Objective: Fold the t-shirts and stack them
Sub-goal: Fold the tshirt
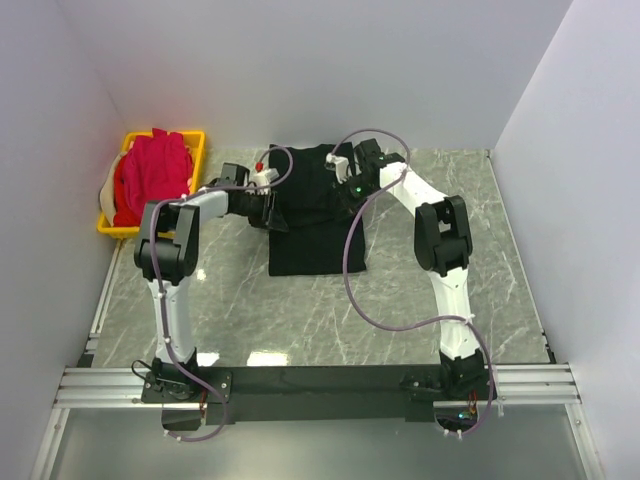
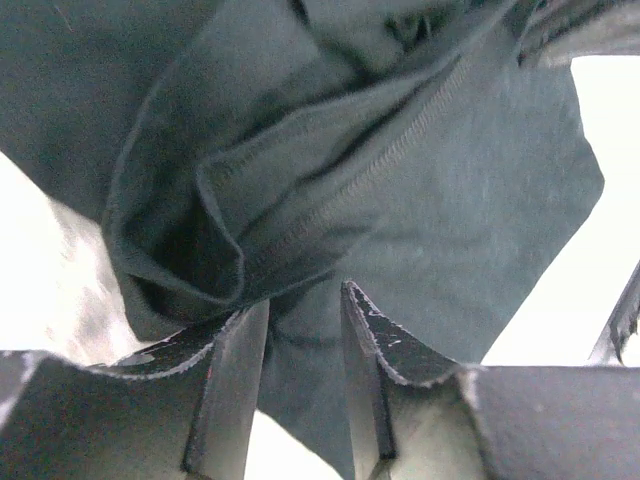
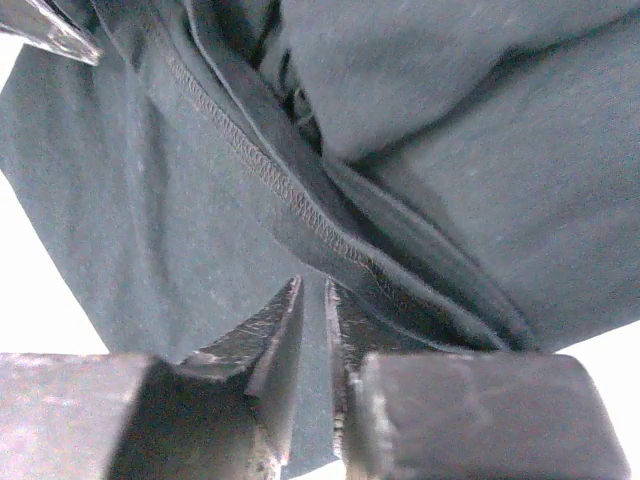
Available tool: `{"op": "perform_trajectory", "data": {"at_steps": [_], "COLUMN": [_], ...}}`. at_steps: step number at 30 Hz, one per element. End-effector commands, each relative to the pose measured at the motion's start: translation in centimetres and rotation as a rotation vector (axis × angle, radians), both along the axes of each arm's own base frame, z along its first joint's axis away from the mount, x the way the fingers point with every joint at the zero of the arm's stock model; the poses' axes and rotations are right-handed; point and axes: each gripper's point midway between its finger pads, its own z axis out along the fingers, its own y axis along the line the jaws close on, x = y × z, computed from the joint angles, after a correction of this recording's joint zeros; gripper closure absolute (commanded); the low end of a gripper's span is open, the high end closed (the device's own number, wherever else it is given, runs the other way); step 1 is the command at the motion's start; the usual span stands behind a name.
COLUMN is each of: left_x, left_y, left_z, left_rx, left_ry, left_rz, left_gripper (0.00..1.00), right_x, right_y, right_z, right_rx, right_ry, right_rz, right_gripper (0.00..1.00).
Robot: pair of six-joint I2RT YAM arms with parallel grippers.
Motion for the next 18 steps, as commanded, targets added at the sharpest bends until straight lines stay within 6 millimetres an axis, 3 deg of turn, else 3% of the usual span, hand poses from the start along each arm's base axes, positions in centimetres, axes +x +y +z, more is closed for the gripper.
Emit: {"op": "perform_trajectory", "data": {"at_steps": [1,8,11,16,18], "left_x": [3.4,7.0,8.2,10.3,10.8], "left_y": [-0.2,-0.8,-0.7,1.2,1.2], "left_z": [1.0,3.6,3.6,2.5,3.3], "left_rx": [-0.012,-0.123,-0.131,-0.103,-0.123], "left_ry": [-0.064,-0.139,-0.136,-0.117,-0.133], "left_rz": [0.043,0.062,0.097,0.205,0.183], "left_gripper": [0.58,0.53,0.51,0.48,0.43], "right_x": [1.6,4.8,6.1,7.9,7.9], "right_y": [0.3,-0.3,-1.3,-3.3,-3.4], "right_z": [1.3,2.2,2.3,2.5,3.5], "right_rx": [0.02,0.027,0.001,-0.056,-0.064], "right_ry": [0.001,-0.056,-0.077,-0.126,-0.141], "right_rz": [-0.08,-0.177,-0.242,-0.335,-0.325], "right_gripper": [0.77,0.73,0.69,0.56,0.55]}}
